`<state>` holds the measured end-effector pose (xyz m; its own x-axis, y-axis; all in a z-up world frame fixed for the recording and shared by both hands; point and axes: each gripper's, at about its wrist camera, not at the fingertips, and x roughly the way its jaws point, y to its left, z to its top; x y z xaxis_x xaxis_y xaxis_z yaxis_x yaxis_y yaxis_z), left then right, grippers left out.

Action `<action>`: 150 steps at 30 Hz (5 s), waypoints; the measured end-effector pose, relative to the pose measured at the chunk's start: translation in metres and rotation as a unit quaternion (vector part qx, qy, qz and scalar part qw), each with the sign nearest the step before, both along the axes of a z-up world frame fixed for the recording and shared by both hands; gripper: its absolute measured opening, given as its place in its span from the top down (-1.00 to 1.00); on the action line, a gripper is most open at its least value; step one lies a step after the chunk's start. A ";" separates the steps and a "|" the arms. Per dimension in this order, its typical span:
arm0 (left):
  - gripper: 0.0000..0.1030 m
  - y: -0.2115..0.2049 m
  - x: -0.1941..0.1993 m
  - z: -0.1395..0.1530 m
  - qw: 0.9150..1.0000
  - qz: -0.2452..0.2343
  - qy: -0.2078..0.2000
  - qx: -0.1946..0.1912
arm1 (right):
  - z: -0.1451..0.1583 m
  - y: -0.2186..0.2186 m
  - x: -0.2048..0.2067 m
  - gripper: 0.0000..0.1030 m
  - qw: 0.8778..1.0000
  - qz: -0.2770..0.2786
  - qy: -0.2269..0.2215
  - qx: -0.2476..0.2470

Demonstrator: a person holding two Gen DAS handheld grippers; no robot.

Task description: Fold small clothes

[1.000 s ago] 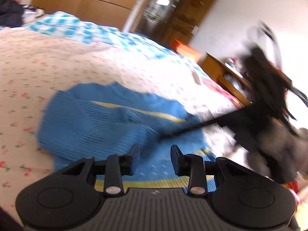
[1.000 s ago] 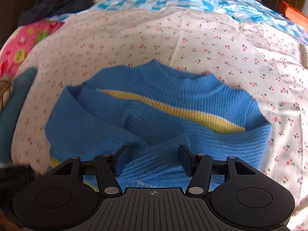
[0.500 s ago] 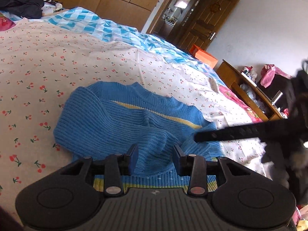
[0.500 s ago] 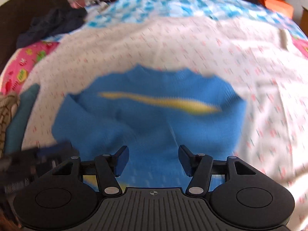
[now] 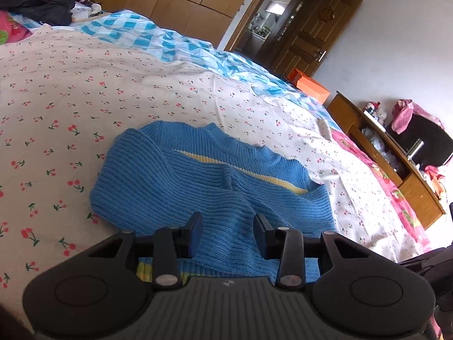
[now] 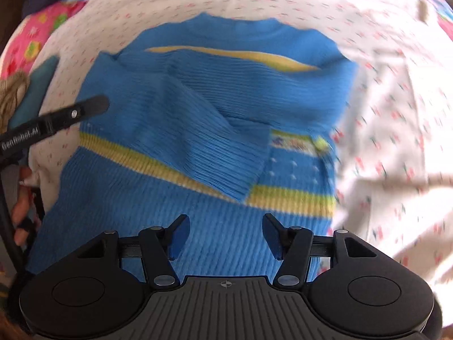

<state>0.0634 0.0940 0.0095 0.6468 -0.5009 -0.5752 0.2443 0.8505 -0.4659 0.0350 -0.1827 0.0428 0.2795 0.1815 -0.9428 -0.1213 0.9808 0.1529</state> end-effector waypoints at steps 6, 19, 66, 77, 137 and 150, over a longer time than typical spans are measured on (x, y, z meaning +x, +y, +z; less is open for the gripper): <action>0.16 0.003 -0.001 -0.001 1.000 0.010 0.002 -0.002 | -0.018 -0.026 0.001 -0.12 0.988 -0.118 -0.042 0.089; 0.16 0.003 0.000 -0.002 1.000 0.011 0.004 -0.005 | -0.054 -0.060 -0.003 -0.13 0.930 -0.272 -0.053 0.243; -0.19 -0.020 0.025 -0.022 0.988 0.069 -0.006 0.141 | -0.046 -0.093 0.049 0.49 0.944 -0.213 -0.173 0.186; -0.20 -0.019 0.025 -0.022 0.989 0.065 -0.005 0.136 | -0.028 -0.080 0.076 0.25 0.960 -0.158 -0.202 0.116; -0.22 0.010 -0.092 0.007 0.942 -0.074 0.251 0.210 | -0.042 -0.069 -0.090 0.10 0.998 0.002 0.057 0.039; 0.64 0.013 -0.090 -0.001 0.932 -0.078 0.299 0.191 | -0.064 -0.090 -0.093 0.76 0.982 -0.041 0.108 0.150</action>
<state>-0.0269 0.1069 0.0086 0.0908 -0.2478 -0.9646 0.1730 0.9578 -0.2297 -0.0575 -0.2726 -0.0216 0.1048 0.4458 -0.8890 0.0225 0.8926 0.4502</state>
